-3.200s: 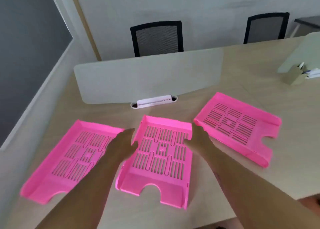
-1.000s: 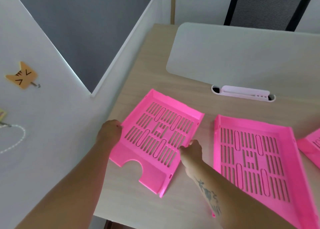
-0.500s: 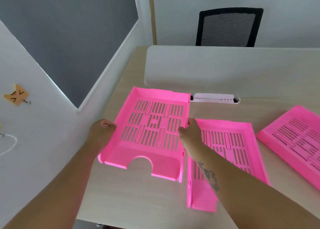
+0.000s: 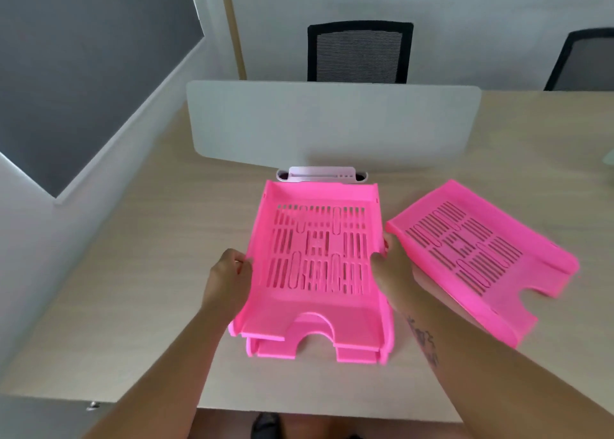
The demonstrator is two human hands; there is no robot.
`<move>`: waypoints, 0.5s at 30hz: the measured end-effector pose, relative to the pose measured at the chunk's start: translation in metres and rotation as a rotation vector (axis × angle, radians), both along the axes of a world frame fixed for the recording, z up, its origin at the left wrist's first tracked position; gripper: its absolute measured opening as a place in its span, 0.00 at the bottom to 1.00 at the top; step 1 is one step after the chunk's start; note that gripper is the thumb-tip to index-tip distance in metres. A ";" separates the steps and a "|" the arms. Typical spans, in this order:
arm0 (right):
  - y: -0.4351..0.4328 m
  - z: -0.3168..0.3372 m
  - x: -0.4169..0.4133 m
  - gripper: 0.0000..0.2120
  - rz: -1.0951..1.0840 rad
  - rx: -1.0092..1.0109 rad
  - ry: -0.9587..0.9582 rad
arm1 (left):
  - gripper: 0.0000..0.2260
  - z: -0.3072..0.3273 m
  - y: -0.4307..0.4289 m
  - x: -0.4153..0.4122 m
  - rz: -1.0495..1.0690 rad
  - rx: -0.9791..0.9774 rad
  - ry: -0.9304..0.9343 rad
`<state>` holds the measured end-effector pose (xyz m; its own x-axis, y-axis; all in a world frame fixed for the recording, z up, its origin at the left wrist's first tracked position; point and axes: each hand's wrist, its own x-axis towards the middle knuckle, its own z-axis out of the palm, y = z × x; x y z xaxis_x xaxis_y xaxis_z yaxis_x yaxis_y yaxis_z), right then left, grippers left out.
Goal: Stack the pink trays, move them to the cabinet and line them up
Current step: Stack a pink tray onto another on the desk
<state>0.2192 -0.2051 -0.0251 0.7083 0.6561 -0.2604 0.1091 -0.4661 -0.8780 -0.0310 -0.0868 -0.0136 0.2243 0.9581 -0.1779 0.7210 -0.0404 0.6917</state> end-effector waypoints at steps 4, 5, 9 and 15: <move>-0.013 -0.014 0.003 0.23 0.035 -0.005 0.044 | 0.07 -0.014 -0.020 -0.001 0.016 -0.025 0.036; -0.015 -0.017 0.002 0.22 0.037 -0.013 0.062 | 0.07 -0.018 -0.022 -0.002 0.016 -0.029 0.049; -0.021 -0.026 0.000 0.24 0.081 -0.055 0.051 | 0.06 -0.029 -0.020 -0.003 0.006 -0.047 0.051; -0.041 -0.025 -0.005 0.28 0.128 -0.095 -0.027 | 0.13 -0.035 -0.029 -0.012 -0.035 -0.175 -0.057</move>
<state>0.2144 -0.2460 -0.0499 0.6278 0.7149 -0.3078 0.1958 -0.5278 -0.8265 -0.0428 -0.1154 -0.0482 0.2710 0.9053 -0.3272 0.6810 0.0599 0.7298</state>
